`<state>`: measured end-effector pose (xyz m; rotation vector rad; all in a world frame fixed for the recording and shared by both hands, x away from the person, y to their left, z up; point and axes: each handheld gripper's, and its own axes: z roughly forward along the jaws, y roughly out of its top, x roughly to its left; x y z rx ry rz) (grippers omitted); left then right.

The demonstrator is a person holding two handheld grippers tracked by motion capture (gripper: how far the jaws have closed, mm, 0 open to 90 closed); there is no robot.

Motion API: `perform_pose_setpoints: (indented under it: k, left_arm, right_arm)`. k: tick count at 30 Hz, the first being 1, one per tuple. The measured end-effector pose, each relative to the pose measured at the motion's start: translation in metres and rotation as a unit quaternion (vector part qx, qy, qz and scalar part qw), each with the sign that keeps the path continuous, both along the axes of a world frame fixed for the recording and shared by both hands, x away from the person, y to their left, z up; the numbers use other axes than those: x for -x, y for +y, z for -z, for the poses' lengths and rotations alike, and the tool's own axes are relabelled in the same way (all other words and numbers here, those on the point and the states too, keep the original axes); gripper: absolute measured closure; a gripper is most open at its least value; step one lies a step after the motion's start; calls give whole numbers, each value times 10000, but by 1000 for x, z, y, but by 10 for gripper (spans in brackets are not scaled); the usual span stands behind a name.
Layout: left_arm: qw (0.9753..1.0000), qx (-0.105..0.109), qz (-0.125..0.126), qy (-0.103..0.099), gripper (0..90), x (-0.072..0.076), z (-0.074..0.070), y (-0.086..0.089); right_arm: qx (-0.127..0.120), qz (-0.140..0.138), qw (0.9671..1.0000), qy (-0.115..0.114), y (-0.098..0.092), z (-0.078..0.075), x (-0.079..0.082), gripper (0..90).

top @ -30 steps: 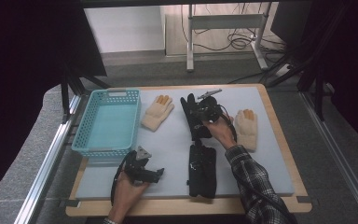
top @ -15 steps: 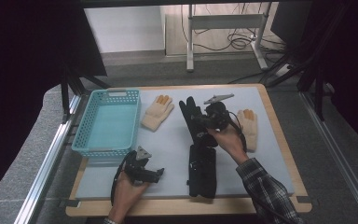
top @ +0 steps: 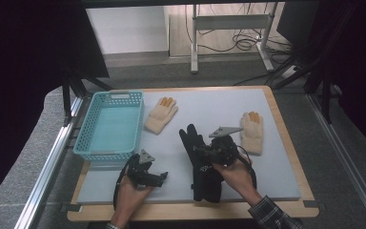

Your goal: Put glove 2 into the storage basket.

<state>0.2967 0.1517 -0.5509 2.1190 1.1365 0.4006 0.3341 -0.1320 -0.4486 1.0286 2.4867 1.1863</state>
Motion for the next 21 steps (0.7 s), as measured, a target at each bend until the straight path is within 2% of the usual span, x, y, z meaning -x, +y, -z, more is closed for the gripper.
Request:
perform_pose_setpoints:
  k: [4,6,9,11,12,14,16,18,19,21]
  left_arm:
    - [10000,7,0,-3,19,0,0,0]
    - [10000,5,-1,-4,19,0,0,0]
    - [10000,6,-2,-1,19,0,0,0]
    - [10000,11,-8,0,19,0,0,0]
    - [10000,12,-8,0,19,0,0,0]
    - [10000,11,-9,1,19,0,0,0]
    - [10000,10,-8,0,19,0,0,0]
    - [10000,-5,2,-10,19,0,0,0]
    - [10000,7,0,-5,19,0,0,0]
    - [10000,6,1,-5,19,0,0,0]
  right_arm:
    - [170,-3,9998,-42,-1,22,10,782]
    - [273,20,9996,19,-3,32,11,769]
    - [265,-71,9996,73,-7,42,11,666]
    - [389,-177,9991,-47,-10,40,10,582]
    - [427,-264,9987,-96,-12,37,9,569]
    - [489,-376,9979,-208,-16,32,7,565]
    - [619,-656,9954,-308,-20,27,0,575]
    - [698,-838,9935,-315,-21,26,-5,590]
    - [728,-1015,9916,-336,-21,26,-8,590]
    - [784,-1231,9889,-267,-17,28,-12,583]
